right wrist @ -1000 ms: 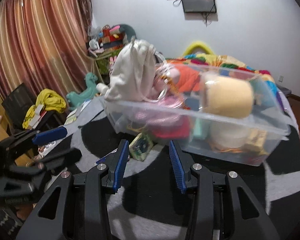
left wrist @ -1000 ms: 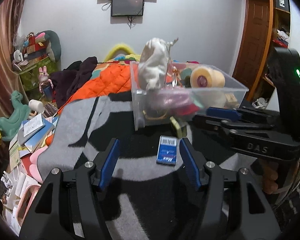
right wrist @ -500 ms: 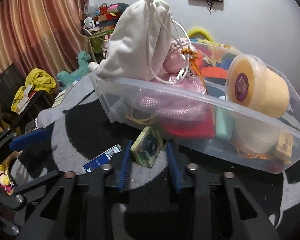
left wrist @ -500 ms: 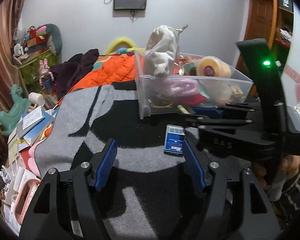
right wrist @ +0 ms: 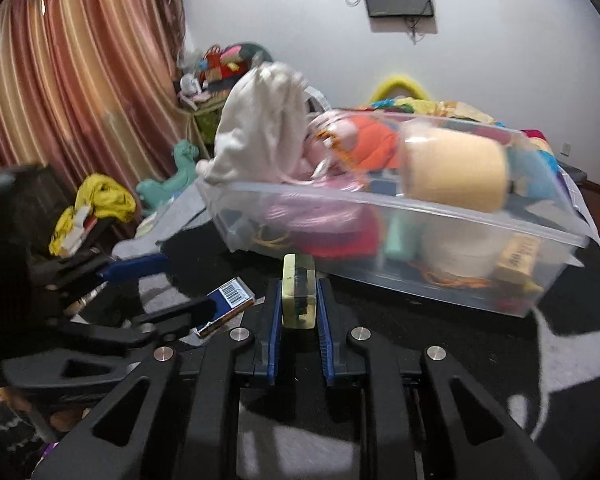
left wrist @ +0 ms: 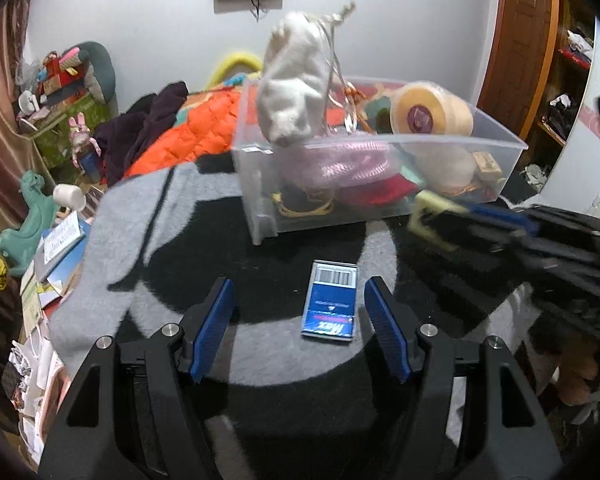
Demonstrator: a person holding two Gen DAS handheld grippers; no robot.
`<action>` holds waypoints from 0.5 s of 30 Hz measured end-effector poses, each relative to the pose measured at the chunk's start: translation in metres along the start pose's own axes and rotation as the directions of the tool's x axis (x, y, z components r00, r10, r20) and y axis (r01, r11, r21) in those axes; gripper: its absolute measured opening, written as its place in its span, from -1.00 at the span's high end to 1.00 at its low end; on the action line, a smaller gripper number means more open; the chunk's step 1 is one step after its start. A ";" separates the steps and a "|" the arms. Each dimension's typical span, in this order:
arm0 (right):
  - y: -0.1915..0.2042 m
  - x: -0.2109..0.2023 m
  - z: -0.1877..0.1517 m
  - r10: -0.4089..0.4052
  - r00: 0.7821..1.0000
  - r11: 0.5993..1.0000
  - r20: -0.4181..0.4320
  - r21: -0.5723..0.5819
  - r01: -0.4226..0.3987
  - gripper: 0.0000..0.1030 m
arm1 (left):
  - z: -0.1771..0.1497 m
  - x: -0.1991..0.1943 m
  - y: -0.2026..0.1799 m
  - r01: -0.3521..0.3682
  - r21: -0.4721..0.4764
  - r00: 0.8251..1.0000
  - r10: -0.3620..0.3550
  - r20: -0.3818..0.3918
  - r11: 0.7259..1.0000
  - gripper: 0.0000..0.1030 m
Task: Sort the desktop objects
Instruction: 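Grasp the blue card pack with the left tool while the right tool grasps the small green item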
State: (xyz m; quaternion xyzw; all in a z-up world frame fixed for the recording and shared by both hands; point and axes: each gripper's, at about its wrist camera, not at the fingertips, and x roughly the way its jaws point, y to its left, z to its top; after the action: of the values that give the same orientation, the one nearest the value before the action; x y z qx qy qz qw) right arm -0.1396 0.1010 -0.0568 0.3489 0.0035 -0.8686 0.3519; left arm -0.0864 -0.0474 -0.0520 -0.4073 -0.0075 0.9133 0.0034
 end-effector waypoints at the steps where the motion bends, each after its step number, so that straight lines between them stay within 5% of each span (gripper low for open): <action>1: -0.003 -0.004 -0.001 0.007 1.000 1.000 0.010 0.011 -0.007 0.71 | 0.000 0.004 -0.002 0.004 -0.001 1.000 -0.004 -0.013 1.000 -0.30; 8: -0.014 -0.015 -0.003 0.013 0.998 0.999 0.053 0.047 -0.016 0.71 | 0.003 0.023 -0.005 0.056 -0.016 0.995 -0.057 -0.079 0.998 -0.07; 15: -0.025 -0.021 -0.006 0.024 0.997 0.996 0.068 0.083 -0.029 0.71 | 0.002 0.020 -0.018 0.056 0.034 0.996 -0.053 -0.068 0.998 0.42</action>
State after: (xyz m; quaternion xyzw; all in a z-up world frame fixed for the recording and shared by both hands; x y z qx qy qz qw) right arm -0.1410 0.1343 -0.0549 0.3343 -0.0492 -0.8743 0.3484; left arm -0.1015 -0.0294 -0.0657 -0.4371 -0.0024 0.8987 0.0358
